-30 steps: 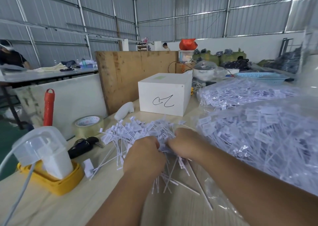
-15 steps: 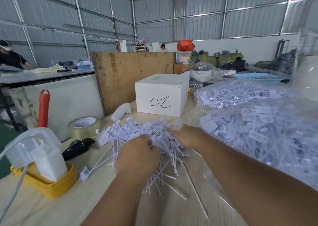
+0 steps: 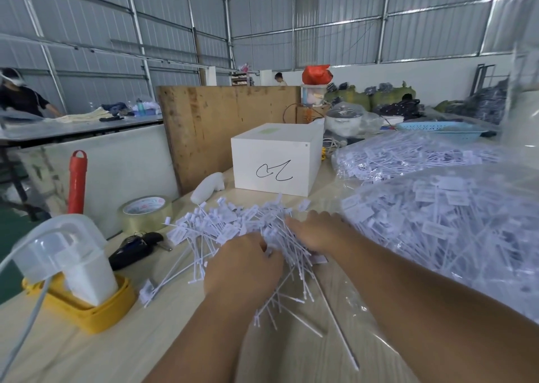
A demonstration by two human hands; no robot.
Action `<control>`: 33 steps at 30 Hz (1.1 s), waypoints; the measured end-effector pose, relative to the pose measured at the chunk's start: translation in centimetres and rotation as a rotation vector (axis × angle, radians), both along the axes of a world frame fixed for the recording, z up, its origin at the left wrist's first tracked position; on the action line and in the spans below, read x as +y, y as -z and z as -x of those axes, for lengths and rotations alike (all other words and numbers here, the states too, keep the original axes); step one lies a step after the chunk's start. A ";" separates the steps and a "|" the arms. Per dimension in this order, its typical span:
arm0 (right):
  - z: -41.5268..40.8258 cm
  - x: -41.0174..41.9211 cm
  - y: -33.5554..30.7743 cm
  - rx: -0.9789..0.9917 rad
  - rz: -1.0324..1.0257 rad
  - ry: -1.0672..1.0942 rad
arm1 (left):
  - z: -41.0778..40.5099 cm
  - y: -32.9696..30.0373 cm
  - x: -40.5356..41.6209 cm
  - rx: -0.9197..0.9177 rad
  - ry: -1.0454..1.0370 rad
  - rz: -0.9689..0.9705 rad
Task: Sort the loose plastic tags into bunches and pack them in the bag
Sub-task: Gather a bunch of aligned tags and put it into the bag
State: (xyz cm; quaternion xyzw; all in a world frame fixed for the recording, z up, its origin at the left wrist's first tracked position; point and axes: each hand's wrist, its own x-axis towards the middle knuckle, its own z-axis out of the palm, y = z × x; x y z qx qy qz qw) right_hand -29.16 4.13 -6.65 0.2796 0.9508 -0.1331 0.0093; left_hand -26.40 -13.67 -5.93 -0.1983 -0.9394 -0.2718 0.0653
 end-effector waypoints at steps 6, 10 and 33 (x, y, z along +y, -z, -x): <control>-0.8 -1.1 -0.4 -0.003 -0.119 -0.034 | -0.2 0.1 0.2 -0.004 -0.006 0.006; -1.4 -1.7 -1.0 -0.031 -0.165 -0.115 | -0.4 -0.1 0.1 -0.033 0.002 0.012; -3.3 -3.3 -5.0 -0.007 0.274 -0.022 | 0.2 -0.8 -0.1 -0.014 -0.043 -0.113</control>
